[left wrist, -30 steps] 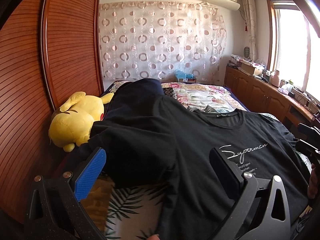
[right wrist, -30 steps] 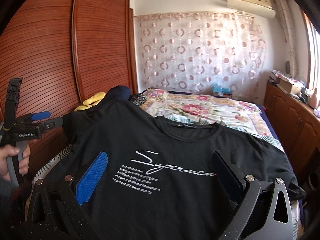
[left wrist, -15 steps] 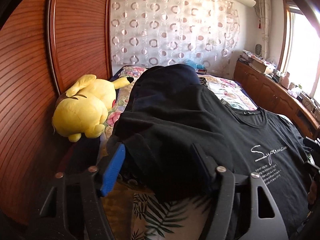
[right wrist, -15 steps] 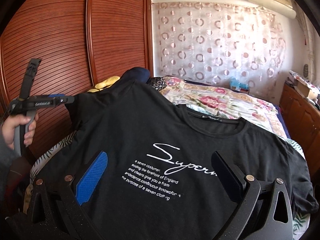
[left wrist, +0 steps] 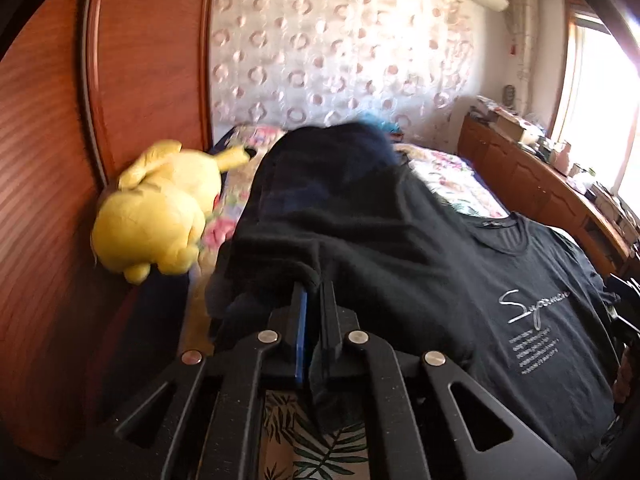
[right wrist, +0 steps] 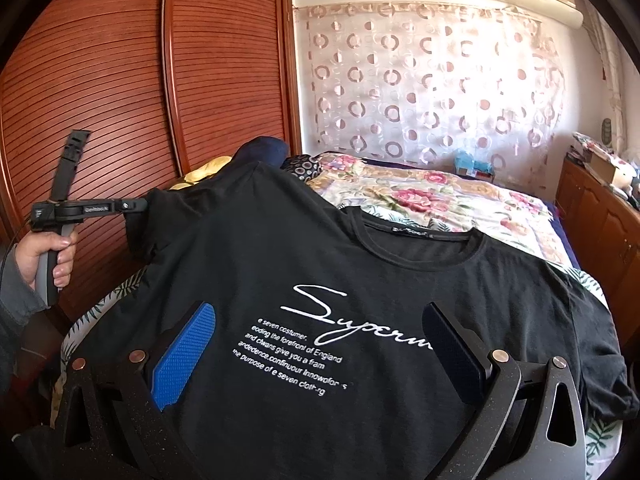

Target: Fold small clothes

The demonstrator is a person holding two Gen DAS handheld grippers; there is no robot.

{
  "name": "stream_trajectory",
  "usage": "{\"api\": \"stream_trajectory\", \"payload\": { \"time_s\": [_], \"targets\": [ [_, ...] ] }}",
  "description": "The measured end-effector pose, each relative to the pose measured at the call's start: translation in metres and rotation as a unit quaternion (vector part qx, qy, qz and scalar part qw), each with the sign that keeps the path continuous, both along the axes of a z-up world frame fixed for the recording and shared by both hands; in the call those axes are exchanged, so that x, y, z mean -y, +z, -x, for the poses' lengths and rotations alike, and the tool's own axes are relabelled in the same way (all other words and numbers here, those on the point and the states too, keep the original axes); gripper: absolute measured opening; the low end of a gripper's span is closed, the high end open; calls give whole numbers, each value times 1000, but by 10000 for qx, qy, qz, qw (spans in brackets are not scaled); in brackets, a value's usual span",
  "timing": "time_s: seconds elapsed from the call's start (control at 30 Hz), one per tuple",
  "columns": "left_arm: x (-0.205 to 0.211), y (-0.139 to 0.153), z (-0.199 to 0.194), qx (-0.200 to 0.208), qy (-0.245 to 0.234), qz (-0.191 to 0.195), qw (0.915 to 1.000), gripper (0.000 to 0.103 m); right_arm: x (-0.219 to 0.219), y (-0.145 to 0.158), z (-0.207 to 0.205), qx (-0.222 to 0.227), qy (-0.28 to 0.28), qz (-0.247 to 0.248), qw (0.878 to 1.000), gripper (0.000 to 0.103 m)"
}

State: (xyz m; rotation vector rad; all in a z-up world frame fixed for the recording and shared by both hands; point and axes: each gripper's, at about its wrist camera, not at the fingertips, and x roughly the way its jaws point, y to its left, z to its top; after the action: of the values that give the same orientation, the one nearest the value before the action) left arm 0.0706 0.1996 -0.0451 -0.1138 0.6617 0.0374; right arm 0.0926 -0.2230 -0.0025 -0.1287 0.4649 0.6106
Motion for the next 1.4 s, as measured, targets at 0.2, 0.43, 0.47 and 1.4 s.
{"api": "stream_trajectory", "payload": {
  "time_s": [0.2, 0.43, 0.47, 1.4],
  "targets": [
    [22, 38, 4, 433, -277, -165, 9985, 6, 4, -1, -2, -49, -132, -66, 9999, 103],
    [75, 65, -24, 563, -917, -328, 9937, 6, 15, 4, 1, -28, -385, -154, 9991, 103],
    [84, 65, -31, 530, -1017, -373, 9927, 6, 16, 4, 2, -9, -427, -159, 9990, 103],
    [68, 65, -12, 695, -820, -413, 9934, 83, -100, 12, -71, -195, 791, 203, 9965, 94]
  ]
}}
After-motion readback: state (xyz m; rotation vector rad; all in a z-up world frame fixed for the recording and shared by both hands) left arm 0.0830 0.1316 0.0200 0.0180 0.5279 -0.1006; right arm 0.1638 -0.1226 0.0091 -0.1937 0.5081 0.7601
